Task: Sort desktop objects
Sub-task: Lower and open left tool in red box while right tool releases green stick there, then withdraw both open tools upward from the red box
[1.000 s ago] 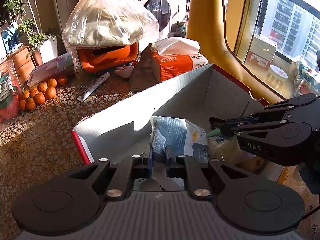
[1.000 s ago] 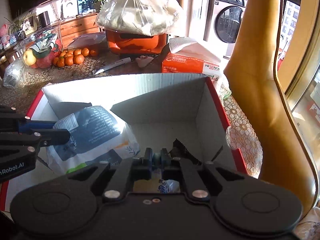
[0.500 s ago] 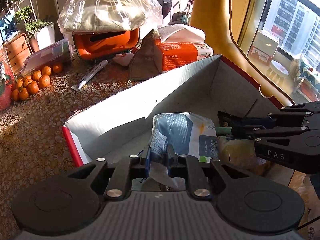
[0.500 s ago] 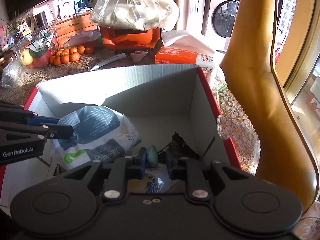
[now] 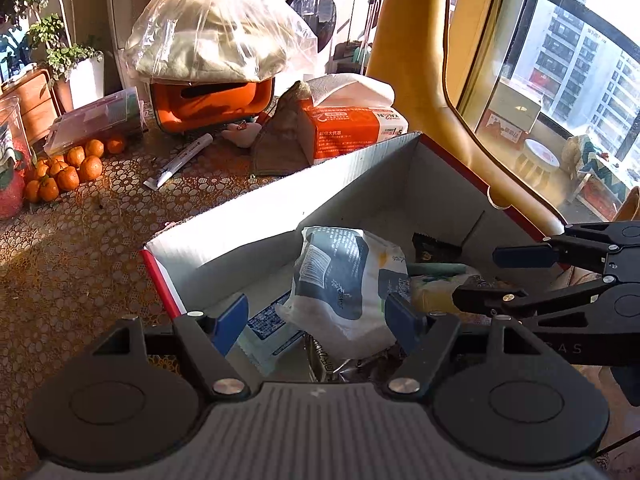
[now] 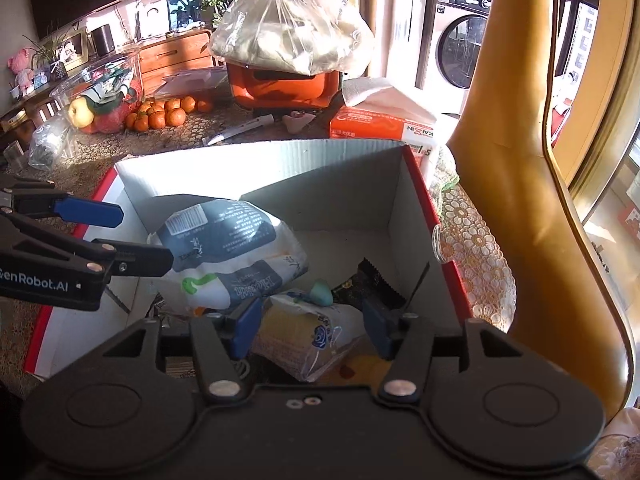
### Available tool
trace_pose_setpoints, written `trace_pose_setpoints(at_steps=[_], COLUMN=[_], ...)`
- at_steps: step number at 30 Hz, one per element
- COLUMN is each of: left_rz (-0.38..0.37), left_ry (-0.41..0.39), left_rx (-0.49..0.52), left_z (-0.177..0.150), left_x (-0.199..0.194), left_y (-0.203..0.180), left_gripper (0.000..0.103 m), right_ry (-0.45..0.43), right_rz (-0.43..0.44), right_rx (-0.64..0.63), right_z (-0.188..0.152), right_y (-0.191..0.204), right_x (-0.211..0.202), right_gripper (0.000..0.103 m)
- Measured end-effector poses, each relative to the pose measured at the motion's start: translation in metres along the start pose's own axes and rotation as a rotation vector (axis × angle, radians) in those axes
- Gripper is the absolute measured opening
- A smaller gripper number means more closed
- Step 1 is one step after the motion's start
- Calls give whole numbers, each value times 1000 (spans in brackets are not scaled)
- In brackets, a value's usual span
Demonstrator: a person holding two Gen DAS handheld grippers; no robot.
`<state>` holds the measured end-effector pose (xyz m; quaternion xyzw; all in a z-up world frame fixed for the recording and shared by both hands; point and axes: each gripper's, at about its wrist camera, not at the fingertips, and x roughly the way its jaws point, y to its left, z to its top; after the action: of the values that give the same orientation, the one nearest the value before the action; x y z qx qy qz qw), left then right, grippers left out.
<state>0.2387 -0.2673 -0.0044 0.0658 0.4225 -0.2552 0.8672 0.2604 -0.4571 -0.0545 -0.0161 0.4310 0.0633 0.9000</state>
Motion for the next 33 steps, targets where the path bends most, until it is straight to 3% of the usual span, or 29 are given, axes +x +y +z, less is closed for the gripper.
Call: trace_pose_setpoints(at_steps=[7,18,24,33], left_rz=[-1,1,9,18], left_ry=[-31,-65,-88,-125], left_rx=[4,14,25,29], left_z=[-5,-19,-28,-47], left_x=[-21,-49,-66,-87], left_y=[-2,-6,-7,-7], left_gripper=[76,78,79,103], right_ry=[-21,-45,-77,-133], right_rz=[7,12,29,49], right_rx=[-8,-40,-45,-41], right_z=[-3,-9,-14,-27], right_y=[9,28,37,49], right_x=[-18,-45,-63,-89], right_gripper=[64,66,77,90])
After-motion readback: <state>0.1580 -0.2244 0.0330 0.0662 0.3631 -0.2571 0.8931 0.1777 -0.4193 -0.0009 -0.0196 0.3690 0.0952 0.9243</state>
